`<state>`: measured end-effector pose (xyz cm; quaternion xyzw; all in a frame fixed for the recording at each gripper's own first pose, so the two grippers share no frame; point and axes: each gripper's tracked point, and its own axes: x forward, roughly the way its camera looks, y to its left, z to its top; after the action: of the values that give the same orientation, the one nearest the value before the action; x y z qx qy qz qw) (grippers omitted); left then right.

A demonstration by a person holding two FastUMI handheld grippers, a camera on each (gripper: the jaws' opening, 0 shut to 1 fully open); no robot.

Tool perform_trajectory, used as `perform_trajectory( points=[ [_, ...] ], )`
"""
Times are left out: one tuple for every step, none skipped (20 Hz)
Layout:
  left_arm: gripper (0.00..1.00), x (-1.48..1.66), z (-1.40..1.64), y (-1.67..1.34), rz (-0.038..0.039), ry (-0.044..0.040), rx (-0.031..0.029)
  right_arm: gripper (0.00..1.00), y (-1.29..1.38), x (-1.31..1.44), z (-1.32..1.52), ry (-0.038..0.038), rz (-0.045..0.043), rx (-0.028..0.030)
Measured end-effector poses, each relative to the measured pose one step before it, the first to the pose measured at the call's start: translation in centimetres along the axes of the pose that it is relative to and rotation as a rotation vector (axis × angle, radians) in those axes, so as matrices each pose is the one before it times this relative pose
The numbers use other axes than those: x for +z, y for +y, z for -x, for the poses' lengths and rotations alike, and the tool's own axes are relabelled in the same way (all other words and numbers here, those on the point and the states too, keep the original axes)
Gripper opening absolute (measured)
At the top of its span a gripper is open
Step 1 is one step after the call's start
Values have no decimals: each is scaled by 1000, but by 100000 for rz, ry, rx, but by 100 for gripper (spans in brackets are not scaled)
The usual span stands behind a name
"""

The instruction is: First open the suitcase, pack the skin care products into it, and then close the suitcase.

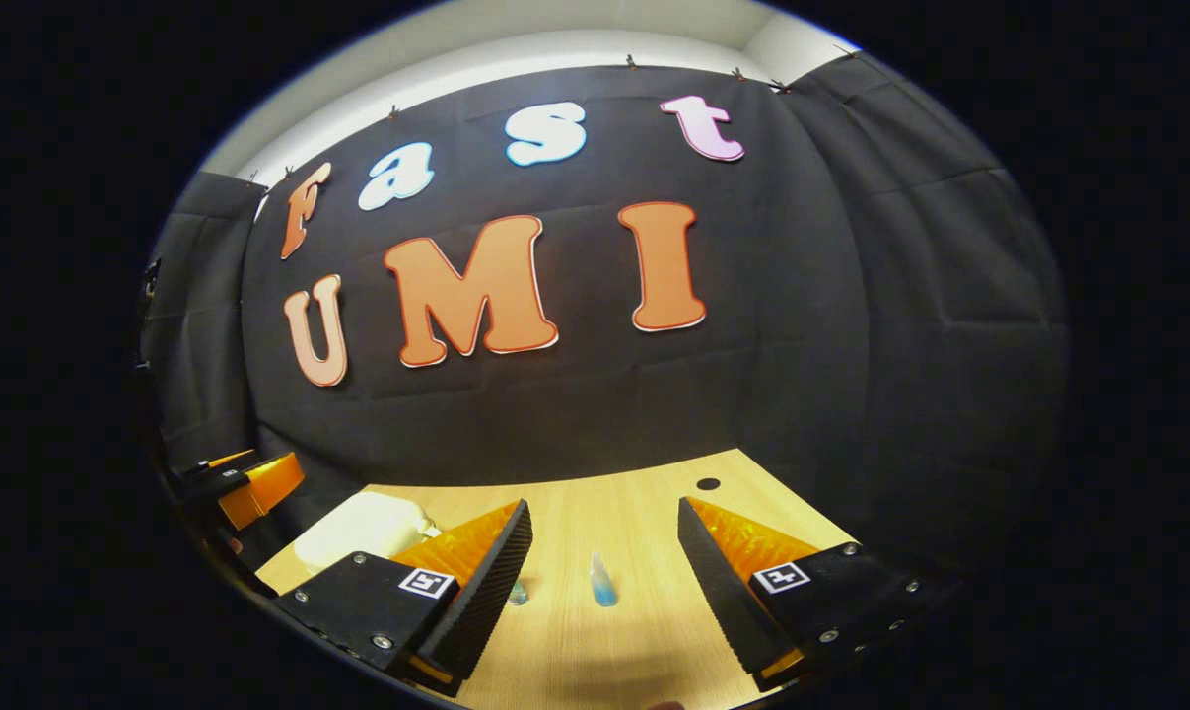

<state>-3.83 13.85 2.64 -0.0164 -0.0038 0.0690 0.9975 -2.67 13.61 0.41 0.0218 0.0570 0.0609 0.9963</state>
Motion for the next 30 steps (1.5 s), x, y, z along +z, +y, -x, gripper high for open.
perform_trajectory(
  points=[
    [98,228,83,-191,447,-245,529,95,91,159,-367,491,943,1579],
    [98,405,-94,-239,-1255,-634,1024,95,-44,64,-299,586,800,1231],
    [98,338,-8,-218,-1708,-572,1194,95,-121,139,-352,896,822,1047],
    [98,380,61,-162,-442,-371,1020,95,-316,-1,-419,1297,891,599],
    [98,3,-65,-397,705,43,475,94,-257,-41,-433,1054,949,795],
    [98,24,-18,-387,200,215,353,94,-262,-71,-404,897,989,996],
    [98,77,86,37,-383,-596,1840,94,-46,-8,-392,336,1573,1754],
    [98,297,31,219,-715,-681,2769,94,64,39,-470,0,2120,1823],
    [96,97,57,-181,-993,-274,1692,95,108,72,-337,76,2313,2097],
    [98,120,40,-90,-866,-175,1515,95,84,-9,-369,-138,1625,2229],
    [98,-37,95,-79,-748,-33,1290,95,176,98,-417,-96,806,2350],
    [98,82,6,74,62,-268,1258,95,186,-21,-494,229,98,1945],
    [98,-91,-90,-125,455,-222,854,94,20,-10,-472,700,-722,868],
    [98,-202,-285,6,-240,626,410,95,-119,-192,-405,846,-1309,225],
    [98,-640,-377,118,-1446,669,214,95,-27,-66,-374,664,-1156,-510],
    [98,-403,-600,149,-2894,569,-178,95,-118,-74,-420,419,-824,-1240],
    [98,-707,-635,267,-4002,327,-260,94,-23,-149,-364,311,-244,-1423],
    [97,-597,-763,256,-4539,553,-709,94,-92,-393,-361,754,177,-2063],
    [96,-939,-843,90,-5103,1191,-1318,94,-135,-343,-267,1173,-73,-2524],
    [96,-926,-1014,172,-5784,1334,-1591,95,22,-412,-70,809,-792,-2184],
    [98,-1161,-386,-67,-6377,1380,-995,95,59,-254,-47,125,-1237,-1880],
    [100,-1179,-611,77,-6619,1306,-533,95,-36,-379,-170,381,-1048,-2018],
    [98,-1424,-608,-249,-6474,1739,-1445,95,-96,-484,-118,1110,-681,-2120],
    [98,-1147,-659,-487,-6247,1429,-1320,95,-23,-557,1,1207,-746,-1817],
    [98,-1051,-575,-443,-6007,720,-1203,95,-64,-385,-186,917,-871,-1279],
    [98,-700,-644,-735,-5432,62,-2043,95,-173,-436,-9,969,-620,-1287],
    [98,-873,-303,-945,-5408,444,-2266,95,-265,-374,-49,1099,-241,-1473],
    [98,-631,-402,-972,-5164,713,-2081,95,-450,-405,13,807,-252,-1646],
    [98,-674,-293,-1035,-4492,476,-2183,95,-424,-204,-1,450,-376,-1344],
    [98,-310,-447,-965,-4228,359,-1672,95,-453,-225,-135,794,-281,-1077]
  ],
)
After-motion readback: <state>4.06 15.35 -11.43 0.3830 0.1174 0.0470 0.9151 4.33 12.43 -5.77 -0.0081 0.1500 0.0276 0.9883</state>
